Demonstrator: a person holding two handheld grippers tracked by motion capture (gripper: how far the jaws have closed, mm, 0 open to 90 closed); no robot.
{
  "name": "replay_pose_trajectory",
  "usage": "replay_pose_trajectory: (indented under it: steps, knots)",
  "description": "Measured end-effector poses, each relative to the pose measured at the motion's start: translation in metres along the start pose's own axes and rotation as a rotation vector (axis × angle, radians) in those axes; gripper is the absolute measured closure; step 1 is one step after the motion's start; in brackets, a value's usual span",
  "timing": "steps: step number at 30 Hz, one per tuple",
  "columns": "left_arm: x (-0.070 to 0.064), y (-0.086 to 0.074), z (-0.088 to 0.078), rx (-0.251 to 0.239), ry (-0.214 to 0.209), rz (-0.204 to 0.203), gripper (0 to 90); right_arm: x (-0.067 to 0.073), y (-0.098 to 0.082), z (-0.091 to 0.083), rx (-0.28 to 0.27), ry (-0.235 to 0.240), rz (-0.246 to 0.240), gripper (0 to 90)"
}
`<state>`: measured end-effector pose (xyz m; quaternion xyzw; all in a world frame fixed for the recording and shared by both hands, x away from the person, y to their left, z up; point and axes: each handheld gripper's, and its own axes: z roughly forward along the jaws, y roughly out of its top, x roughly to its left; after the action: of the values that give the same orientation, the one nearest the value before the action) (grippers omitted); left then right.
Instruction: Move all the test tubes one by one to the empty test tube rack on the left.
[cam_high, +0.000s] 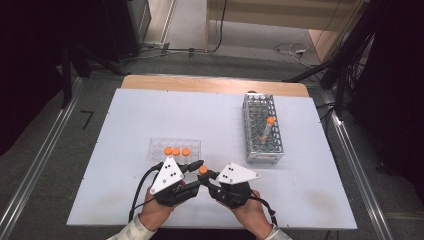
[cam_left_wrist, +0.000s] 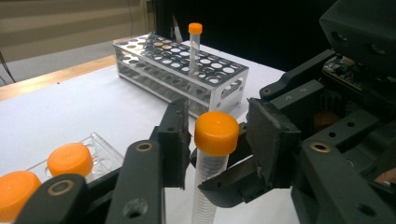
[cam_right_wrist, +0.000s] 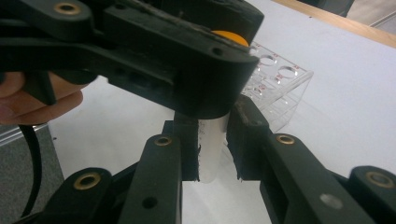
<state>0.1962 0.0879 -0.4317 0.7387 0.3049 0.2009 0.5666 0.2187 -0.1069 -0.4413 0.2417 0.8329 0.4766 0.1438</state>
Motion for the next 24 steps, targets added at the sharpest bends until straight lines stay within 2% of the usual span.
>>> replay_pose_trajectory:
  steps: [16,24]
  knots:
    - [0.0,-0.0034,0.0024,0.014,0.011,-0.002,68.5,0.0003,-0.0006,0.0,0.001,0.001,-0.001,72.2]
    - [0.0006,-0.0039,0.0028,0.015,0.01,-0.006,69.3,0.0005,-0.0017,0.0006,0.002,0.002,0.002,72.0]
